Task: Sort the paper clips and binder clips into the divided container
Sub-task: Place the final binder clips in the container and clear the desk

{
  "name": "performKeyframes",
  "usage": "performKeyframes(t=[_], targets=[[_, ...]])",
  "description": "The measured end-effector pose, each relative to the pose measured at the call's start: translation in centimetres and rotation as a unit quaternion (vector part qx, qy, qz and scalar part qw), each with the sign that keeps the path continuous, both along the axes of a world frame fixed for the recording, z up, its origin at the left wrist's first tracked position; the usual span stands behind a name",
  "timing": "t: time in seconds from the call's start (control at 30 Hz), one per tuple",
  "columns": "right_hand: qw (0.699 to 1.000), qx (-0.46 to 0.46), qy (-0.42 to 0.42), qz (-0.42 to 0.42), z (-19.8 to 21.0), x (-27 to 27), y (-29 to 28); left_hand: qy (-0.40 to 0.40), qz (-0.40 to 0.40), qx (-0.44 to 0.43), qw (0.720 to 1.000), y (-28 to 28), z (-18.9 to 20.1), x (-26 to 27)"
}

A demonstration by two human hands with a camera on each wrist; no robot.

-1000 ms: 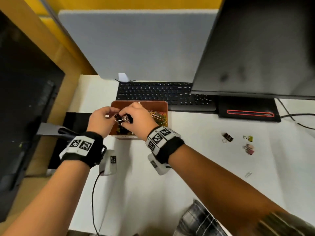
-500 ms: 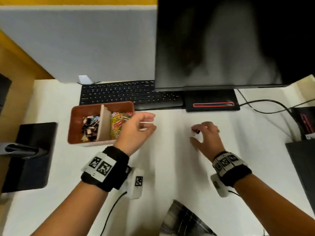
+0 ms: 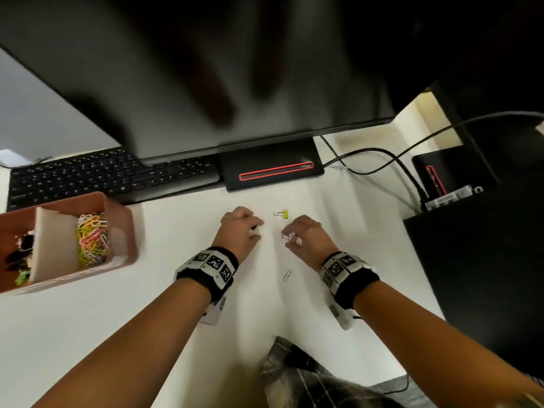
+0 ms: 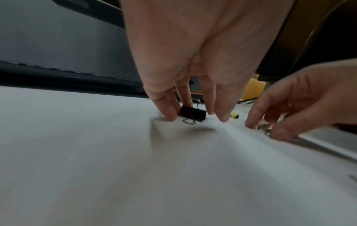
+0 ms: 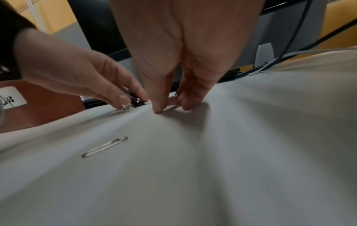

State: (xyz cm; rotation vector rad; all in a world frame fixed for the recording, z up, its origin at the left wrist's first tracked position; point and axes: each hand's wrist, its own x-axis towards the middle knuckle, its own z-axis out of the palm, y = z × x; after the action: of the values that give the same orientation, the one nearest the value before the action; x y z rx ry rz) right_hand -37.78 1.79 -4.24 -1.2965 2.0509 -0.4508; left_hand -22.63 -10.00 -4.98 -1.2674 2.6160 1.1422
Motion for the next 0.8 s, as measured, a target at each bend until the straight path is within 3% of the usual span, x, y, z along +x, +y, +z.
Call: performKeyframes(t=[0.1,0.27,0.37,0.5,0.67,0.8], targets=[[0.999,0.014,-0.026,-0.032,-0.3,-1.0,0.7,0.014,0.02,-0.042,0.999,0.1,-0.6,-0.3],[0.998,-0.003,-0.023,-0.055,-0.8,-3.0,0.8,0.045,0.051,0.006,0.998,0.1,0.2,-1.9],[0.997,-0.027,-0.036,-0.055,-0.6,-3.8,0.8,0.071,0.008,0.014,0.997,0.5,0.3,-4.2],[0.998,-0.012,-0.063,-0.028,0.0,-4.3,1.0,-0.013,-0.077,-0.003,0.997,0.8,-0.6,-6.4],[0.996,-0.017,-0.078,-0.025,-0.1,-4.5,1.1,-0.029,-0.062,-0.036,0.997,0.7,-0.3,-6.1],[0.998,0.009,-0.056,-0.024,-0.1,-3.8,0.8,-0.035,-0.023,0.011,0.999,1.0,0.2,-4.5]])
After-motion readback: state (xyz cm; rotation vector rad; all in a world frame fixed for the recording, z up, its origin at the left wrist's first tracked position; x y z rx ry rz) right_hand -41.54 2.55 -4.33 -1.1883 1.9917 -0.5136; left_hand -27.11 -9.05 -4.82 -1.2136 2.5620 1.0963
